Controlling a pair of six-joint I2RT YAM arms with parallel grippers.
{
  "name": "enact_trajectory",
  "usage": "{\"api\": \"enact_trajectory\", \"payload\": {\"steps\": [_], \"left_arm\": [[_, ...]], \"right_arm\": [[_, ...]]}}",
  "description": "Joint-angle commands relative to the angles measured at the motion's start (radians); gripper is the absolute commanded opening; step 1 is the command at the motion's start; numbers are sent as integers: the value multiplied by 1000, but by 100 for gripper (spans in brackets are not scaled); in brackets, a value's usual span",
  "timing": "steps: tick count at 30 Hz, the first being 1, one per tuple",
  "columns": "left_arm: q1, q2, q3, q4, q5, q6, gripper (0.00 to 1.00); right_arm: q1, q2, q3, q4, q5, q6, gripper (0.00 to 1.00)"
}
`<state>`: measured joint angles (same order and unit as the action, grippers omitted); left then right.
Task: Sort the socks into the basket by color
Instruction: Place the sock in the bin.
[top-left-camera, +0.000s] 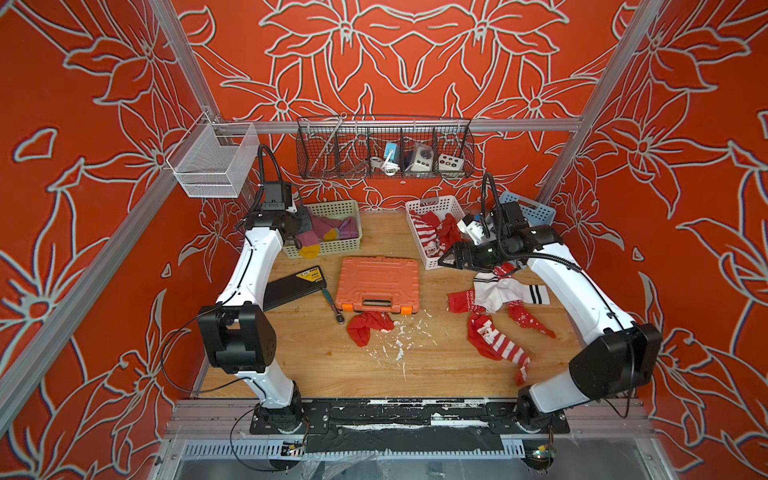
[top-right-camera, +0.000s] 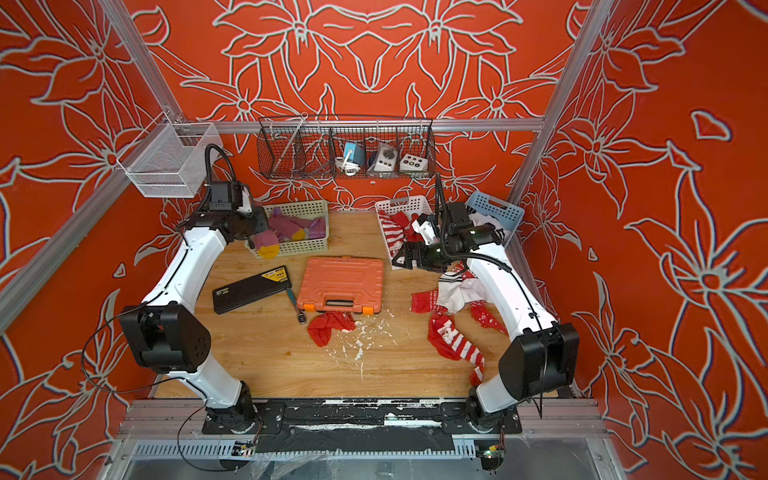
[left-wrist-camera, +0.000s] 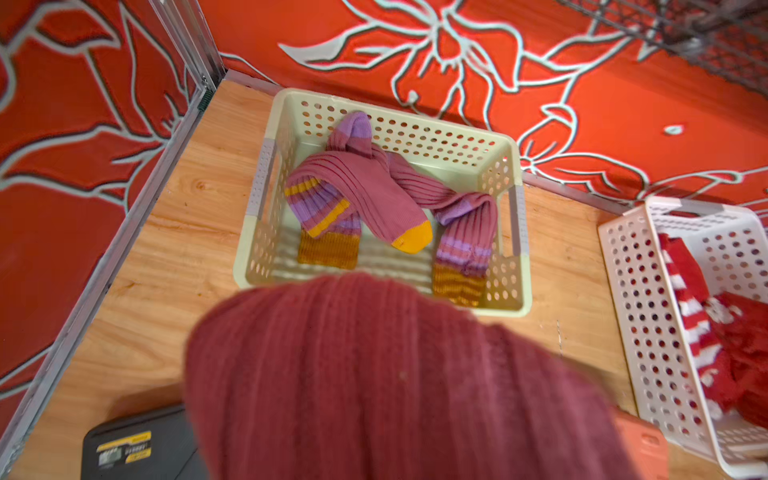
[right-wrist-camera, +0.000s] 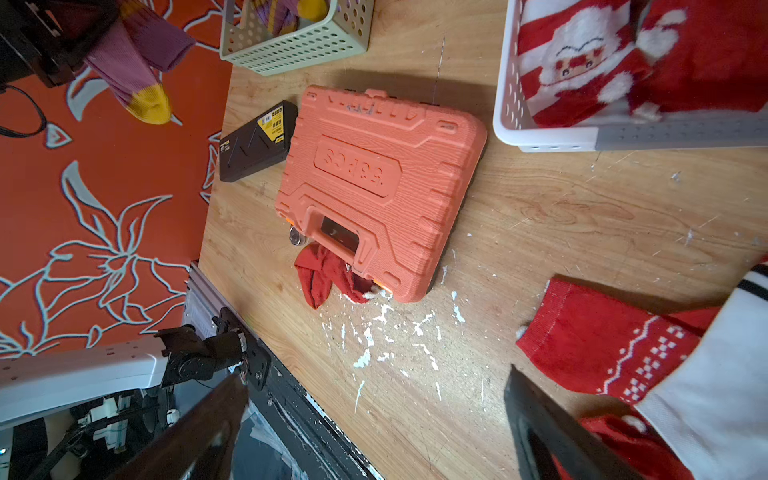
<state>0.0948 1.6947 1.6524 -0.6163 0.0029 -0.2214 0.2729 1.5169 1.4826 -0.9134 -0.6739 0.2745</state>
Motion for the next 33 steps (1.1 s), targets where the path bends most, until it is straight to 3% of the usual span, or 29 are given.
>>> {"api": "enact_trajectory", "payload": {"steps": [1,16,20,24,27,33], "left_arm": [[24,58,43,65,8,7,0],[63,405,288,227,19,18,1],[70,474,331,236,36,4,18],[72,531,372,226,66,1,49],[71,541,367,232,78,-9,62],[71,508,319,251,88,-12,67]], "right_arm": [[-9,21,48,-27,23,-17,98],[-20,98,126,-62,66,-24,98],[-23,117,143,-70,74,-29,98],[-24,132,153,-71,74,-31,98],[-26,143,163,-77,73,-34,98],[-25,152,165,-76,63,-37,98]]}}
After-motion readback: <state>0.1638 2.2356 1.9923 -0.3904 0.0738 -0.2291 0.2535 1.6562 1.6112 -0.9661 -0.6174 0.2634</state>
